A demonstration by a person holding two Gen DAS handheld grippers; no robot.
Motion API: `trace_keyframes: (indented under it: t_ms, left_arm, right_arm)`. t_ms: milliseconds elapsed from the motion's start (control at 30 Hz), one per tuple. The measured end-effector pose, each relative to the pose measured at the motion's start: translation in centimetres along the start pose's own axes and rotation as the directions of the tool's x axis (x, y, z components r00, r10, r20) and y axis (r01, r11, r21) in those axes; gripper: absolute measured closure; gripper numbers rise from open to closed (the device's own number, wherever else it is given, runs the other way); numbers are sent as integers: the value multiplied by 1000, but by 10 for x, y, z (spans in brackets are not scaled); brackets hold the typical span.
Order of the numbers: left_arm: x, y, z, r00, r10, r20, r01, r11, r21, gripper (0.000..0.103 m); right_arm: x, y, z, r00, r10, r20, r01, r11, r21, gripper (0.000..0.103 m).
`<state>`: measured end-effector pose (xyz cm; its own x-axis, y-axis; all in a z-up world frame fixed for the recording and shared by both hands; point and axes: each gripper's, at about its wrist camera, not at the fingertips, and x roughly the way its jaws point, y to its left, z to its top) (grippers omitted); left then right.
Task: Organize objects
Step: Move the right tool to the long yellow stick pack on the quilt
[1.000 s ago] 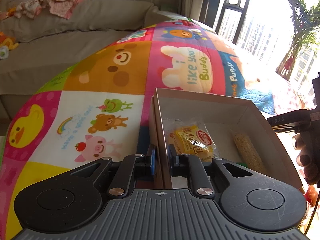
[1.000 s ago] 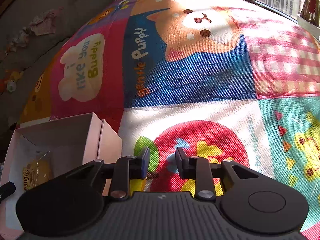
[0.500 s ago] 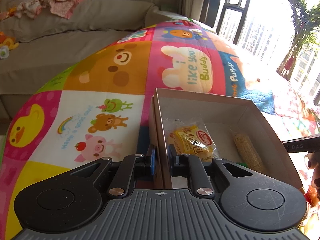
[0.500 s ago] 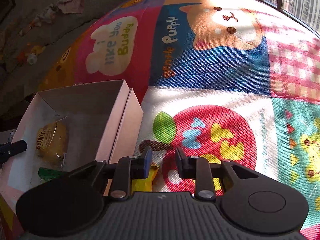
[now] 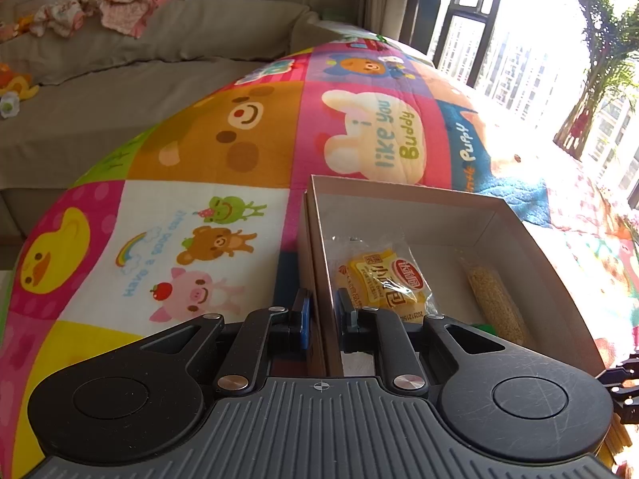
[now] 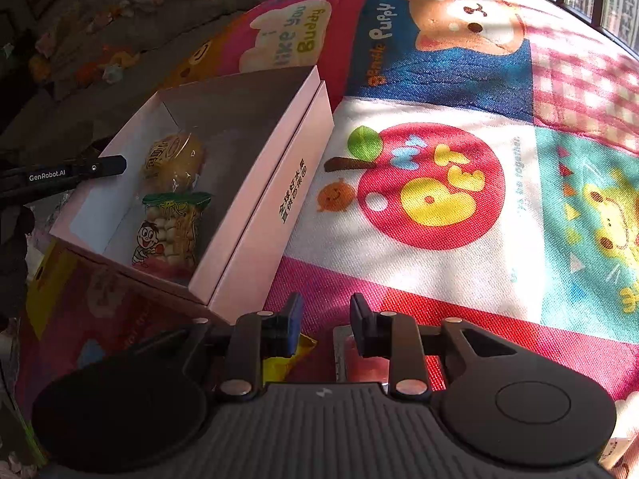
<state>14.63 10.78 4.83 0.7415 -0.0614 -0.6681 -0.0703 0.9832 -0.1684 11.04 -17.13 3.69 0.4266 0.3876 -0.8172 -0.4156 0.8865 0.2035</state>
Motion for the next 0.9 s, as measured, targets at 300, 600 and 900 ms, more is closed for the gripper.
trace_keyframes:
  t_ms: [300, 600, 900]
  left_arm:
    - [0, 0, 0, 1000, 0, 0, 0, 1000, 1, 88]
    - [0, 0, -1, 1000, 0, 0, 0, 1000, 0, 88]
    - [-1, -1, -2, 1000, 3, -1, -3, 1000, 4, 88]
  right_arm:
    - [-54, 37, -39, 992, -108, 62, 111, 993, -30, 60]
    - [-63, 77, -69, 999, 36, -12, -34, 993, 115, 37]
    - [-30, 118, -79, 995, -94, -16, 93, 994, -56, 38]
